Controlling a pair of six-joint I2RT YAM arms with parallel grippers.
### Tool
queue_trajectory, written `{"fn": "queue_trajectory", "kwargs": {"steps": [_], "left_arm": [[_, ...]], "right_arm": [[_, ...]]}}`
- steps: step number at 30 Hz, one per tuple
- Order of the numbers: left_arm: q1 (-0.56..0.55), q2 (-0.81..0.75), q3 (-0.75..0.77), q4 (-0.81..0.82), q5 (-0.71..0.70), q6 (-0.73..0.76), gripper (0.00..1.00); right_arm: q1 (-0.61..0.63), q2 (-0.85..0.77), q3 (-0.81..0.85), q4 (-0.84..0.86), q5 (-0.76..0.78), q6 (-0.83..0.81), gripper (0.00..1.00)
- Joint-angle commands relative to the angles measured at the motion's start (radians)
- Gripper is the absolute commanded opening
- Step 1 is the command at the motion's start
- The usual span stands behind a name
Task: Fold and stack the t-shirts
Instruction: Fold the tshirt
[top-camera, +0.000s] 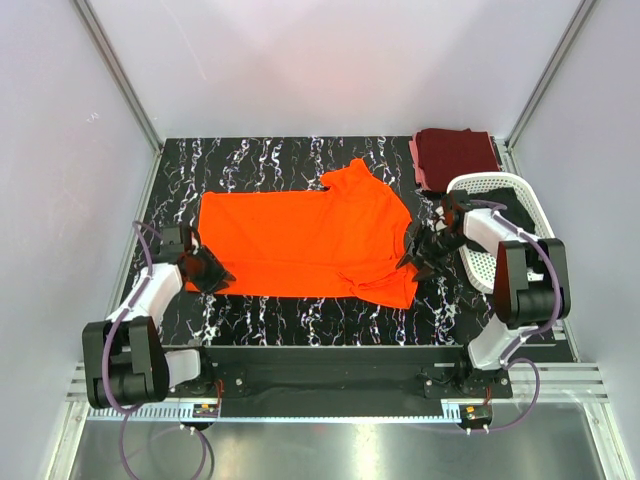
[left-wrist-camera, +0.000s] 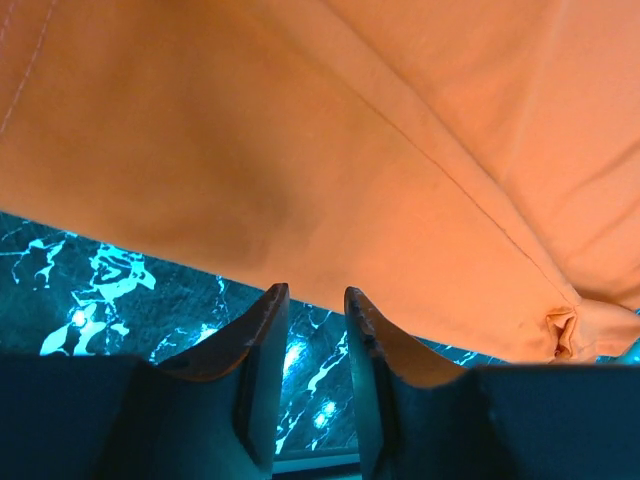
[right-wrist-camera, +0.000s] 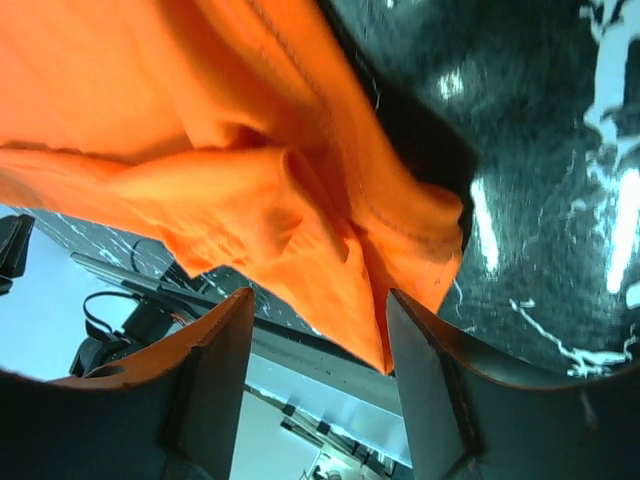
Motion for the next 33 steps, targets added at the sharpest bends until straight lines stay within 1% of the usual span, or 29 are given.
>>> {"fn": "queue_trajectory", "kwargs": {"steps": [1,3,5,8,13,18,21,22,25,26,28,29,31,33], "left_arm": [[-0.003,0.009,0.034,0.035,0.040,0.029,0.32],[-0.003,0.029,0.056,0.040,0.055,0.019,0.31],[-0.002,0.070,0.077,0.041,0.068,0.015,0.31],[-0.002,0.123,0.130,0.029,0.065,0.019,0.28],[0.003,0.176,0.195,0.019,0.049,0.027,0.27],[0.023,0.219,0.206,0.022,0.052,0.021,0.25],[0.067,0.238,0.194,0.031,0.060,0.015,0.24],[0.076,0.249,0.193,0.037,0.064,0.013,0.24],[0.099,0.262,0.191,0.032,0.057,0.018,0.23],[0.102,0.269,0.193,0.034,0.055,0.019,0.23],[0.105,0.273,0.189,0.035,0.046,0.019,0.22],[0.105,0.278,0.189,0.038,0.046,0.016,0.22],[0.105,0.279,0.186,0.046,0.048,0.013,0.22],[0.105,0.288,0.186,0.045,0.048,0.013,0.21]], "right_arm": [[0.002,0.030,0.037,0.066,-0.031,-0.002,0.62],[0.002,0.041,0.054,0.069,-0.028,0.006,0.59],[0.002,0.065,0.067,0.069,-0.027,0.004,0.58],[0.000,0.091,0.083,0.083,-0.043,0.004,0.56],[0.000,0.133,0.112,0.069,-0.042,-0.008,0.53],[0.002,0.134,0.110,0.074,-0.053,-0.007,0.48],[0.002,0.139,0.112,0.082,-0.083,0.010,0.43],[0.002,0.139,0.112,0.083,-0.094,0.013,0.33],[0.002,0.136,0.129,0.085,-0.100,0.021,0.20],[0.002,0.136,0.142,0.086,-0.103,0.023,0.12],[0.003,0.145,0.173,0.083,-0.106,0.027,0.10],[0.003,0.151,0.184,0.082,-0.109,0.027,0.06],[0.006,0.179,0.221,0.071,-0.120,0.027,0.01],[0.014,0.203,0.244,0.063,-0.125,0.027,0.00]]}}
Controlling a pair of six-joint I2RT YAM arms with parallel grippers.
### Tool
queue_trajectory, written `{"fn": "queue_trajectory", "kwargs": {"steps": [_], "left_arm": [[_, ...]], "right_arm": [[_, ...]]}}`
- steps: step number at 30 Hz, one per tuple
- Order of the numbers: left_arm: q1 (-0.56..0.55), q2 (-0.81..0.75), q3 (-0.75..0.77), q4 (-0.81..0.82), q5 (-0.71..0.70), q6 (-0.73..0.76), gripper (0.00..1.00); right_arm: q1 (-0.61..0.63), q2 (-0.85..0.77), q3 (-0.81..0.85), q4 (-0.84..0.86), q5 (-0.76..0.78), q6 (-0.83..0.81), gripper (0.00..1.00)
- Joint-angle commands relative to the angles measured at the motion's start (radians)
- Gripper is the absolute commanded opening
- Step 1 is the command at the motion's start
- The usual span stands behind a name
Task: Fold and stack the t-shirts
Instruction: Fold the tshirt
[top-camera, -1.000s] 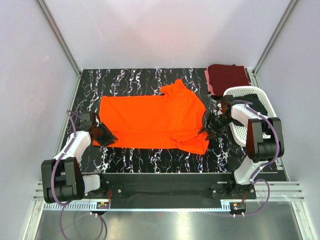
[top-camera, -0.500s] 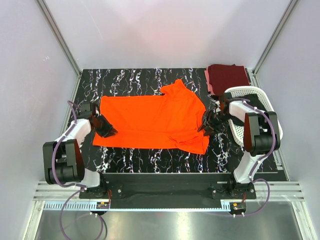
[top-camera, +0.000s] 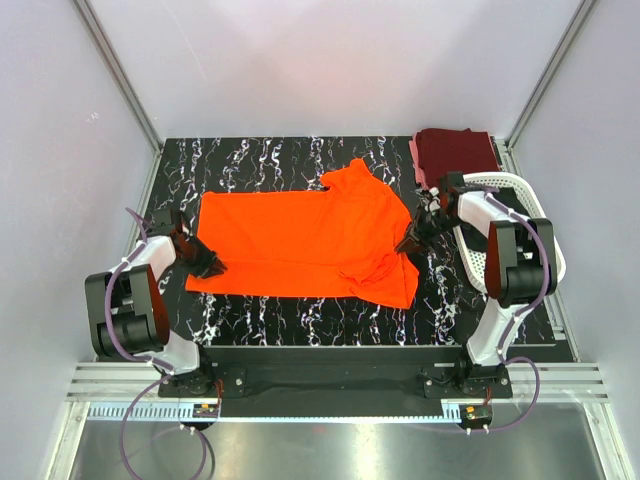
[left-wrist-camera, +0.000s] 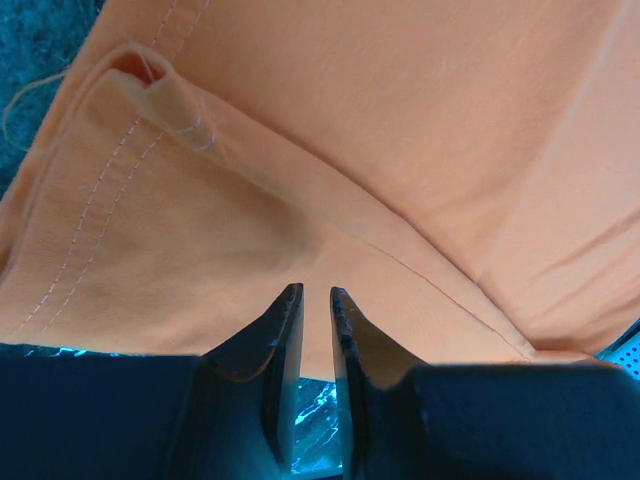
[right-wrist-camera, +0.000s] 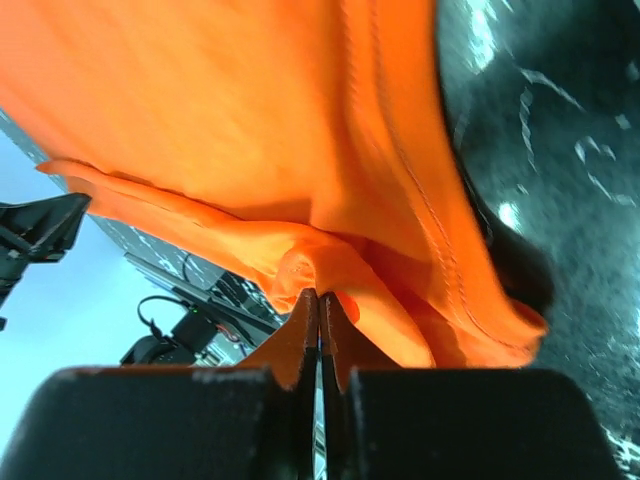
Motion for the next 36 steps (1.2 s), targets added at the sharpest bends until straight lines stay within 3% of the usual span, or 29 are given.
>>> {"fn": "queue_trajectory", "kwargs": {"steps": [1,36], "left_arm": [[0.002,0.007,0.013,0.034,0.009,0.005,0.21],[0.014,0.017,0.022,0.022,0.012,0.034,0.18]], "right_arm": [[0.015,0.039,0.077,-0.001,-0.037,0.005,0.00],[0.107,0.278,0.382,-0.042,-0.051,0.045,0.00]]}}
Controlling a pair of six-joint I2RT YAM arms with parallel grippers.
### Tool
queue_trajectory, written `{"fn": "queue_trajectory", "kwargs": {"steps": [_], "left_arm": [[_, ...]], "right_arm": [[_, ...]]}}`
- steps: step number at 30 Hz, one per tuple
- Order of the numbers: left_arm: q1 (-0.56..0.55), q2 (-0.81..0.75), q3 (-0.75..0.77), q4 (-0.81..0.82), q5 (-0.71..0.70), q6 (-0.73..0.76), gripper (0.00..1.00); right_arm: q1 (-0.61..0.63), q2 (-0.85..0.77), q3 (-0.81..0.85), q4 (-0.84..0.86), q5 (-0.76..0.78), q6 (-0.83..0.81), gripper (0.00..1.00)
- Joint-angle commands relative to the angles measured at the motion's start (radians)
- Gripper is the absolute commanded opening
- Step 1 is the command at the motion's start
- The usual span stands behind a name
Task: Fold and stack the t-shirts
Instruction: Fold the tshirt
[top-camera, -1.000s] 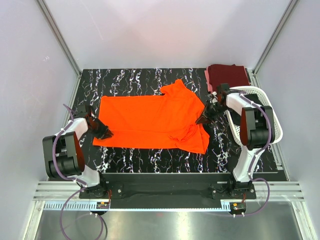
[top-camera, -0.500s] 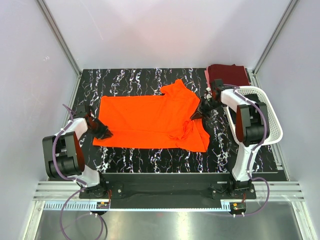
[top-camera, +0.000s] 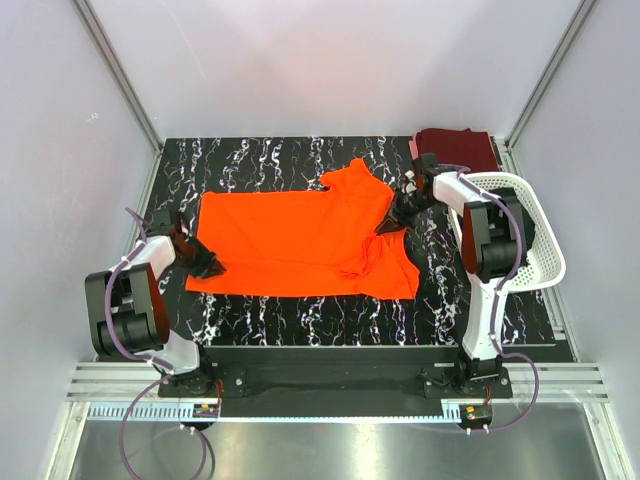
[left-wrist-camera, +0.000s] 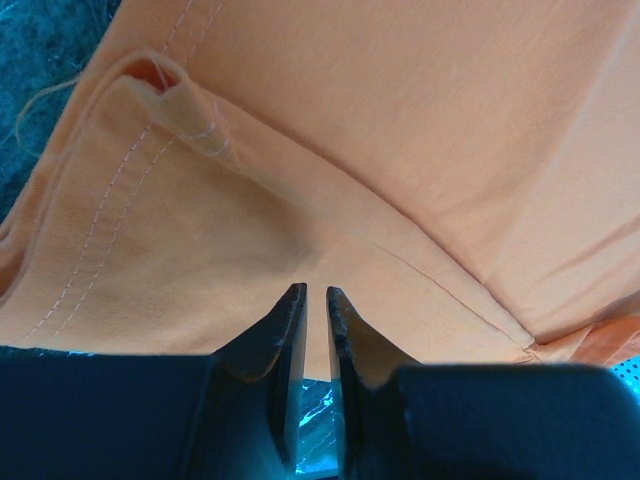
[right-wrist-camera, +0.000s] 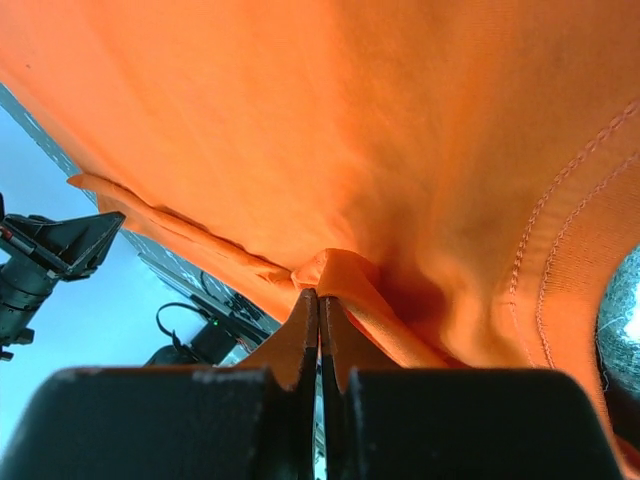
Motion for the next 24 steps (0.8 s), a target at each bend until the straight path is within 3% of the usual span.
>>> {"fn": "queue_trajectory", "kwargs": {"steps": [1,10,24], "left_arm": [[0.005,0.010,0.025,0.023,0.011,0.021,0.18],[0.005,0.034,0.040,0.024,0.018,0.027,0.18],[0.014,0.022,0.085,0.015,0.010,0.033,0.16]], "right_arm": [[0.011,0.018,0.057,-0.018,-0.014,0.003,0.00],[0.037,0.099,0.156,-0.070,-0.015,0.003,0.00],[0.043,0.081,0.151,-0.076,0.051,0.009,0.03]]}}
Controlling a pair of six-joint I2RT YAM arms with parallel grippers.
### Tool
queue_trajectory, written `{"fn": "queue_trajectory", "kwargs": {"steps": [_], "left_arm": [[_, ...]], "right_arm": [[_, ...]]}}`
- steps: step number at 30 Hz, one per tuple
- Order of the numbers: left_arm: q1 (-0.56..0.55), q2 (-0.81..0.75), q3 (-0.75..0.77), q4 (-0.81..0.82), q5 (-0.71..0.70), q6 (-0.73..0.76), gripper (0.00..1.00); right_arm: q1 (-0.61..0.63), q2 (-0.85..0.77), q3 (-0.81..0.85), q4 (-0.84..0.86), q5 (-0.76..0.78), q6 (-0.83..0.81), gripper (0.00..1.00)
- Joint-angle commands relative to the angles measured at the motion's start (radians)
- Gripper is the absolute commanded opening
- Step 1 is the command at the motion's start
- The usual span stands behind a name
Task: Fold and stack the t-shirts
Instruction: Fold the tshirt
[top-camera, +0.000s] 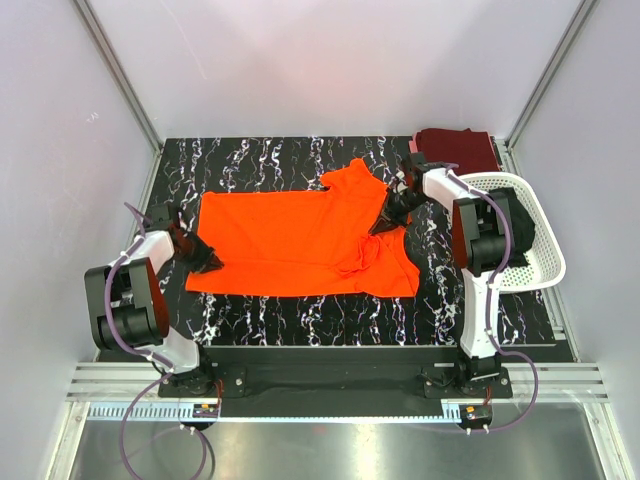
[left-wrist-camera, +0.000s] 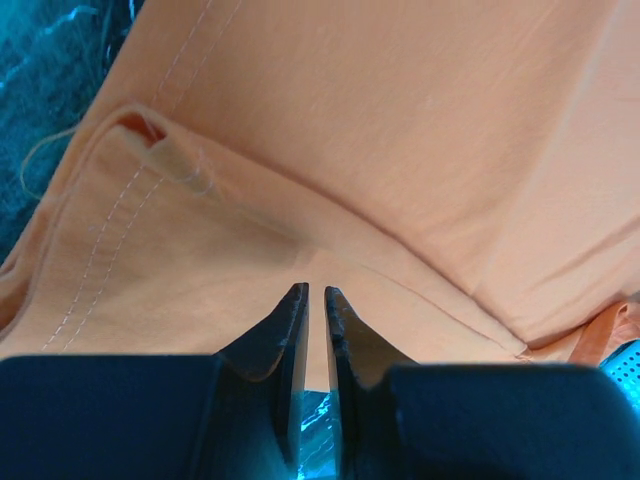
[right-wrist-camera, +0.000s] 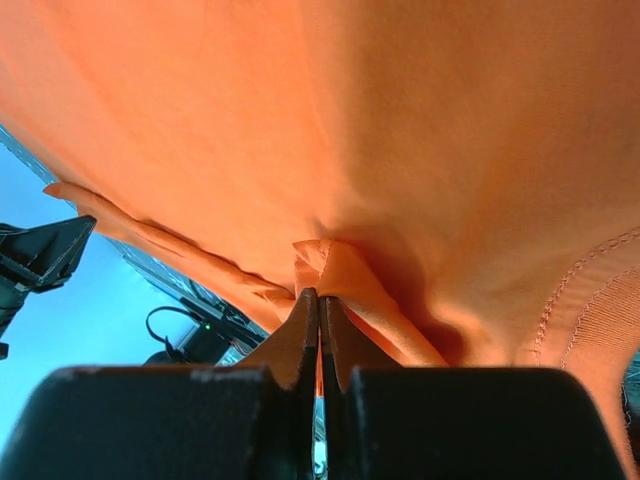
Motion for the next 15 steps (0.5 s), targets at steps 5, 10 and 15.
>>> {"fn": "queue_trajectory", "kwargs": {"steps": [5,10,15], "left_arm": [[0.009,-0.011,0.035,0.019,0.022,0.016,0.16],[0.011,-0.011,0.023,0.024,0.024,0.016,0.16],[0.011,-0.014,0.023,0.030,0.025,0.013,0.16]], "right_arm": [[0.006,0.045,0.074,0.096,-0.062,0.113,0.11],[0.005,0.092,0.199,0.126,-0.188,0.176,0.37],[0.000,0.018,0.260,-0.133,-0.008,-0.024,0.54]]}}
